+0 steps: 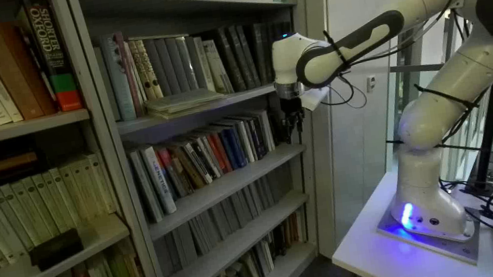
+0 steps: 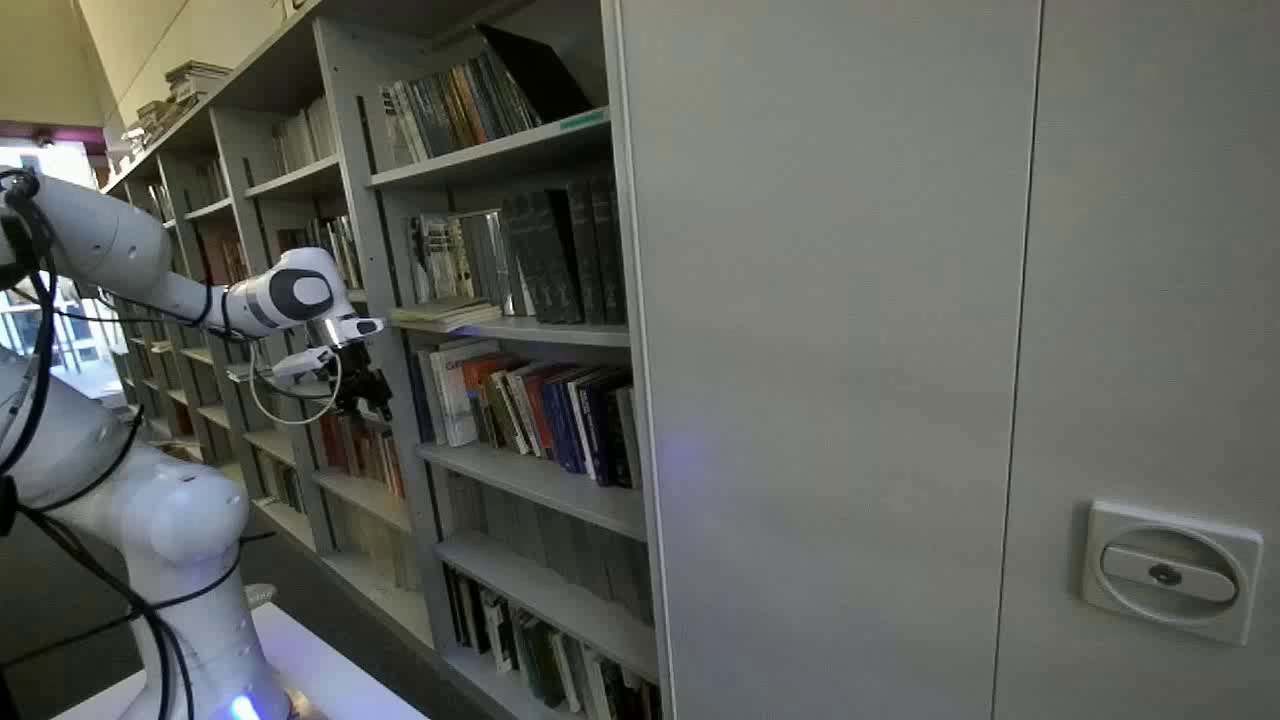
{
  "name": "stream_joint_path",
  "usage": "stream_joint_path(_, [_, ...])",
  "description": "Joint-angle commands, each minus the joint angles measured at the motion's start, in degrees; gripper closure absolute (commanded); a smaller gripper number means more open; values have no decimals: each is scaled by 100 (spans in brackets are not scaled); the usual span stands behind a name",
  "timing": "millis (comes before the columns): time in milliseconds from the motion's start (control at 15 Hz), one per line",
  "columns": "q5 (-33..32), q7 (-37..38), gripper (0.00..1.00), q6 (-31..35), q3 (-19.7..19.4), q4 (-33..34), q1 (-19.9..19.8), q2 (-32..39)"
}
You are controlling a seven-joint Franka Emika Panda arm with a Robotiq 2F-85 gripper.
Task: Take the book that lies on top of the standing books and put it on the pile, and pull out another book and put it on the pile
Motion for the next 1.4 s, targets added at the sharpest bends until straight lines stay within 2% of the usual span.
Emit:
stream_joint_path(0, [-67, 56, 0, -12, -98, 10, 109, 24])
stream_joint_path(67, [-130, -133, 0, 272, -100, -36, 184, -17])
stream_joint_path(533, [-467, -489, 0, 866, 273, 377, 606, 337])
stream_joint_path(667, [-606, -392, 0, 832, 448, 555, 648, 470])
stream_joint_path(733, [-461, -347, 0, 762, 310, 301, 689, 225])
stream_joint_path(1333, [-536, -342, 0, 762, 407, 480, 727, 435])
